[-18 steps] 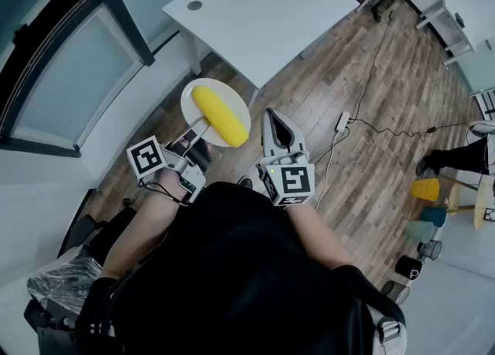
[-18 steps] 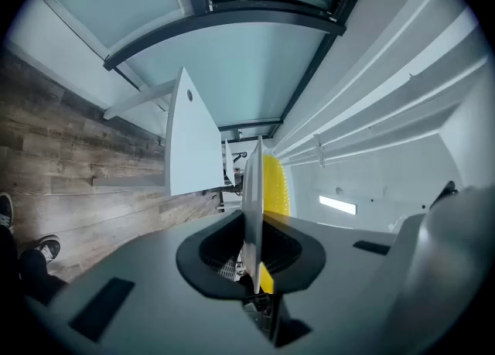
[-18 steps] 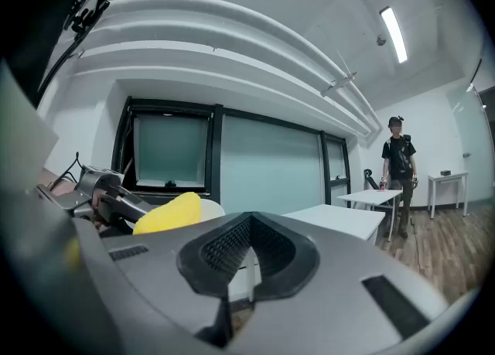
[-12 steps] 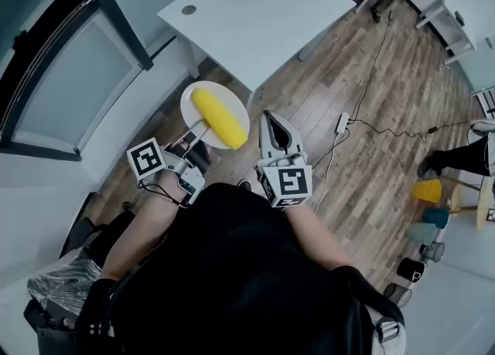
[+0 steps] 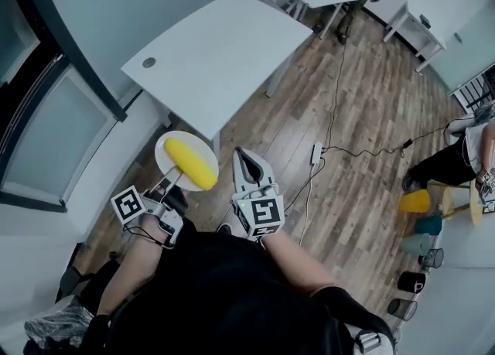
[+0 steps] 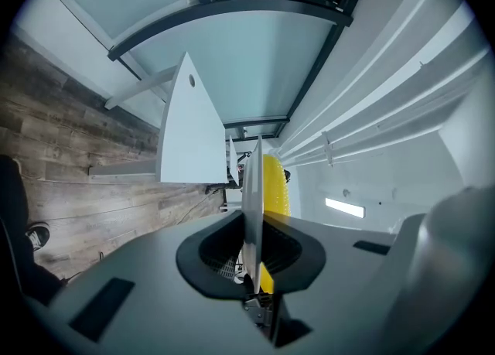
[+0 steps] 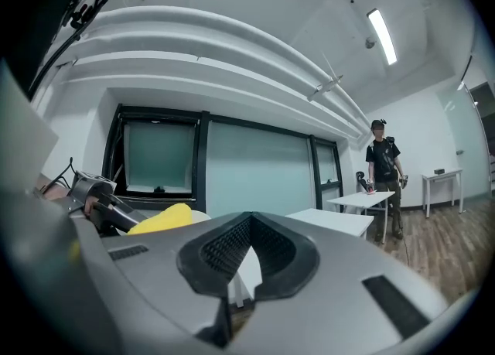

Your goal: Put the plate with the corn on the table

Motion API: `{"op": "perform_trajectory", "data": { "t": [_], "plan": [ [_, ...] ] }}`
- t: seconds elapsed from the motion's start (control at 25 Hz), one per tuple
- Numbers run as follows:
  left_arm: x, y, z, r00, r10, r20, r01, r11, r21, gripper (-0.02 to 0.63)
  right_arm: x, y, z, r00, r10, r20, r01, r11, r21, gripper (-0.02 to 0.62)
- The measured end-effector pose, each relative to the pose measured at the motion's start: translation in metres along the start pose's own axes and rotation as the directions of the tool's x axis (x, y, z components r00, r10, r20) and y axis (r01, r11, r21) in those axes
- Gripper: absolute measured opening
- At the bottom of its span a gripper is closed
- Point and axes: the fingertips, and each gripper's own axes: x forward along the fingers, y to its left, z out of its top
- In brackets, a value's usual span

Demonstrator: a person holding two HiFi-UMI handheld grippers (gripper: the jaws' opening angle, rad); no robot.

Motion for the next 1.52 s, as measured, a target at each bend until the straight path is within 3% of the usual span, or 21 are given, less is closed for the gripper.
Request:
{"op": "perform_trajectory", "data": {
  "t": [0.24,0.48,0.76,0.96,1.2,1.4,1.52],
  "plan": [
    [0.032,-0.005,0.015,0.999,0.006,-0.037,-0.005,0.999,0.047,0.031,0.020,-0.022,0.013,0.999,-0.030,0.016,0.030,1.000,-0.008,0.003],
    [0.080,0.002,0.053,0.997,0.005,-0.072,-0.003,1.000,0.020,0.031,0.073,-0.044,0.011,0.998,-0.063,-0.009,0.063,0.998,0.009,0.003],
    [0.155,0.012,0.122,0.991,0.010,-0.132,-0.009,1.000,0.011,0.031,0.166,-0.083,0.009,0.992,-0.117,-0.046,0.116,0.993,-0.009,0.003],
    [0.268,0.024,0.203,0.982,0.024,-0.188,-0.023,1.000,0.007,0.031,0.271,-0.157,0.002,0.979,-0.187,-0.082,0.187,0.982,-0.006,0.003],
    [0.266,0.019,0.201,0.982,0.046,-0.185,-0.044,0.999,0.017,0.031,0.258,-0.151,0.005,0.976,-0.190,-0.108,0.189,0.982,-0.011,0.003],
    [0.267,0.028,0.205,0.988,0.030,-0.153,-0.030,1.000,0.003,0.031,0.272,-0.144,0.000,0.987,-0.140,-0.078,0.139,0.990,-0.013,0.003],
    [0.304,0.026,0.211,0.992,0.010,-0.129,-0.012,1.000,-0.019,0.031,0.303,-0.172,0.000,0.993,-0.092,-0.079,0.091,0.996,-0.012,0.003]
  ]
}}
